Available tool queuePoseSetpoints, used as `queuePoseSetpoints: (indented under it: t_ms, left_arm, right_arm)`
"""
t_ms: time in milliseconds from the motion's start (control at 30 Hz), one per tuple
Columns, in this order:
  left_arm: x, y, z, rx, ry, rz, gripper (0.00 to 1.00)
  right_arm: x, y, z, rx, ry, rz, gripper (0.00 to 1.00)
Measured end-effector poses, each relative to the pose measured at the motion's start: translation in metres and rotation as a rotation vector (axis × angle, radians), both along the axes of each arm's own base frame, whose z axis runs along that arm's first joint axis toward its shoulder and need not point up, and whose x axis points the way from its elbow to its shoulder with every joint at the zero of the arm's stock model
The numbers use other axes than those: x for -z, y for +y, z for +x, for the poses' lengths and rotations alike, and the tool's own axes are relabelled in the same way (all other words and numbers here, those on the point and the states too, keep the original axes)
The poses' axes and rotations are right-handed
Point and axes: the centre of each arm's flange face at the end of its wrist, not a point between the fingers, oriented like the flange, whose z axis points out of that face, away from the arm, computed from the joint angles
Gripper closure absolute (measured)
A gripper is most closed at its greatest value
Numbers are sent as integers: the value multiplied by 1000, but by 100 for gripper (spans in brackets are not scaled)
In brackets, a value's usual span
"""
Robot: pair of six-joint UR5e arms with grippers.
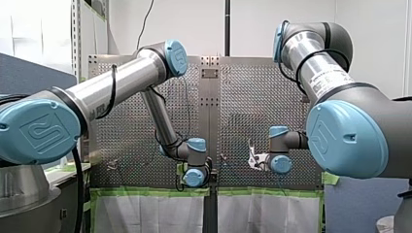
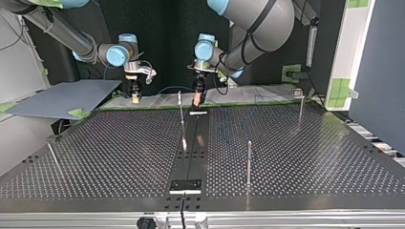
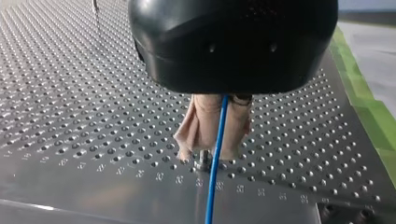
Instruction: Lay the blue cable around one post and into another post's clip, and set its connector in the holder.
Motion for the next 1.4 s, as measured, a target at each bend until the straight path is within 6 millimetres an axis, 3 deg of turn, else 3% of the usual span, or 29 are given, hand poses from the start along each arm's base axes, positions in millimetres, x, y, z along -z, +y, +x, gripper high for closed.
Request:
queuePoseSetpoints:
  t_ms: [433, 733, 1400]
  left_arm:
    - [-6, -3, 7, 25, -33, -93, 96]
    - [-6, 3, 10, -28, -41, -62, 96]
    - [-13, -4, 17, -48, -58, -11, 99]
  right_arm:
    - [0, -1, -2, 2, 15, -4, 100]
    - [0, -5, -10, 17, 26, -6, 100]
    - [1, -8, -14, 24, 54, -23, 100]
